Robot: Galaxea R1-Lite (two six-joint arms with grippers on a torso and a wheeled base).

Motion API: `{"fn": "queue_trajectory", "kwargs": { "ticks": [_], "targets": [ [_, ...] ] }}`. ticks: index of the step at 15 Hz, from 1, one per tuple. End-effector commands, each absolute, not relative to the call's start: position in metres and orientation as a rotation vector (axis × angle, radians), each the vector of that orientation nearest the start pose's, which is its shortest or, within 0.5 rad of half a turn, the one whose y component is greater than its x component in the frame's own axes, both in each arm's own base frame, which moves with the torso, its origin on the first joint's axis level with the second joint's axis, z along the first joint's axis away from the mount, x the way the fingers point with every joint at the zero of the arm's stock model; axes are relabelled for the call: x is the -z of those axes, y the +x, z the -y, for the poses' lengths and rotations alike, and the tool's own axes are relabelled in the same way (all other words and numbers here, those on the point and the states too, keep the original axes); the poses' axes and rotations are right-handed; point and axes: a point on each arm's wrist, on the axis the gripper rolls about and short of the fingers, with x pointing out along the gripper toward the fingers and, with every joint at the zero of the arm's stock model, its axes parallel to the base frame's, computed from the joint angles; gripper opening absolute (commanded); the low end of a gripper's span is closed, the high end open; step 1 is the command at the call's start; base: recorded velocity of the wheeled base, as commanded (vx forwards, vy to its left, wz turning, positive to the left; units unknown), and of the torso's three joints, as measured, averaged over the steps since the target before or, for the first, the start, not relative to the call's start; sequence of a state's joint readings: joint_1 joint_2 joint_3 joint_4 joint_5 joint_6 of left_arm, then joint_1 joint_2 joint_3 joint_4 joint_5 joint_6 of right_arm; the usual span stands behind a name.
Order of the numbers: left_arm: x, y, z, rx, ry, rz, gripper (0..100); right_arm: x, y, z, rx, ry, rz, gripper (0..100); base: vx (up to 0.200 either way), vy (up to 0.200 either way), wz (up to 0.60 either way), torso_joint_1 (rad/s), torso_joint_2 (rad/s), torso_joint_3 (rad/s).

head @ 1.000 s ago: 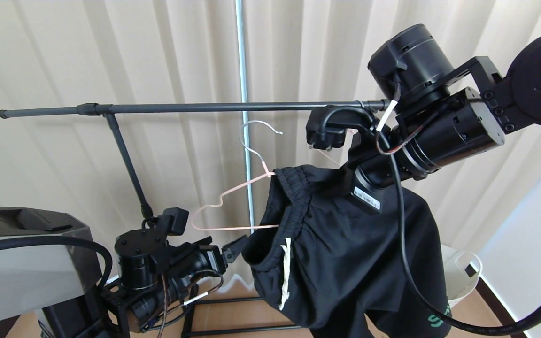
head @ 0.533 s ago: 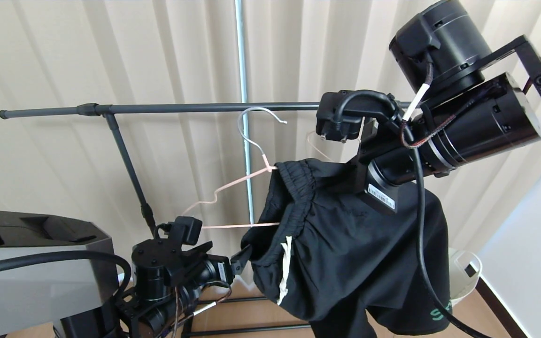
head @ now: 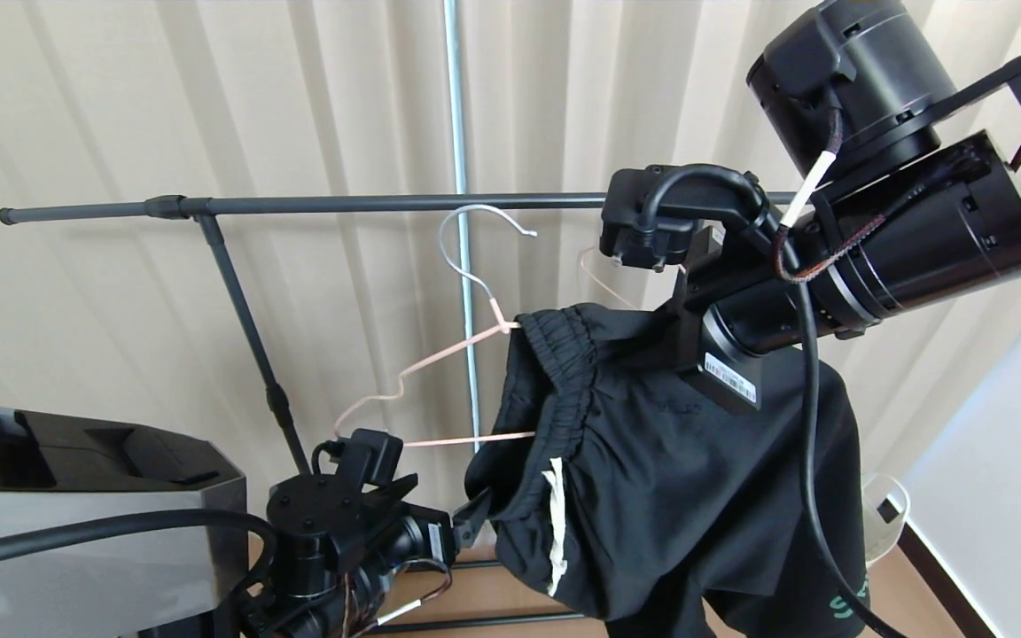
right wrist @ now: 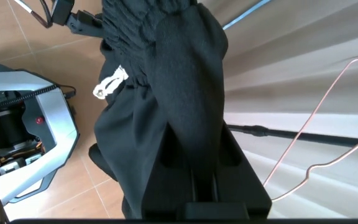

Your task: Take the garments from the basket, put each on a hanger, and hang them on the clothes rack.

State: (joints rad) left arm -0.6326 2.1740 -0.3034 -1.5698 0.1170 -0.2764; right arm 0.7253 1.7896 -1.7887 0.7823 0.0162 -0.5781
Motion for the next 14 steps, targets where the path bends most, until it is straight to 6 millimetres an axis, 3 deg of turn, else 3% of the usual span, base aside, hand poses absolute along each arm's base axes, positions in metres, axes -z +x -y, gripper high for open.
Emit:
{"fn": "queue_trajectory", "kwargs": {
  "ticks": [1,3,4,7,10,14],
  "targets": [
    [-0.022,0.228,0.172,0.491,-0.141,-0.379,100,-0.297,0.231,-0.211,-0.926,-0.807,-0.524,0,0.0,0.0,0.0,0.0,0.0,0.0],
    [-0.012,0.227,0.173,0.489,-0.103,-0.408,100,-0.299,0.228,-0.211,-0.93,-0.806,-0.513,0,0.0,0.0,0.0,0.0,0.0,0.0],
    [-0.006,0.227,0.172,0.488,-0.086,-0.426,0,-0.302,0.226,-0.209,-0.928,-0.803,-0.504,0,0.0,0.0,0.0,0.0,0.0,0.0],
    [-0.006,0.226,0.171,0.489,-0.069,-0.426,0,-0.302,0.226,-0.204,-0.915,-0.797,-0.514,0,0.0,0.0,0.0,0.0,0.0,0.0],
    [-0.027,0.226,0.164,0.479,-0.098,-0.364,0,-0.303,0.222,-0.197,-0.872,-0.708,-0.559,0,0.0,0.0,0.0,0.0,0.0,0.0],
    [-0.041,0.232,0.151,0.445,-0.088,-0.308,0,-0.297,0.236,-0.174,-0.789,-0.669,-0.616,0,0.0,0.0,0.0,0.0,0.0,0.0]
  ]
}}
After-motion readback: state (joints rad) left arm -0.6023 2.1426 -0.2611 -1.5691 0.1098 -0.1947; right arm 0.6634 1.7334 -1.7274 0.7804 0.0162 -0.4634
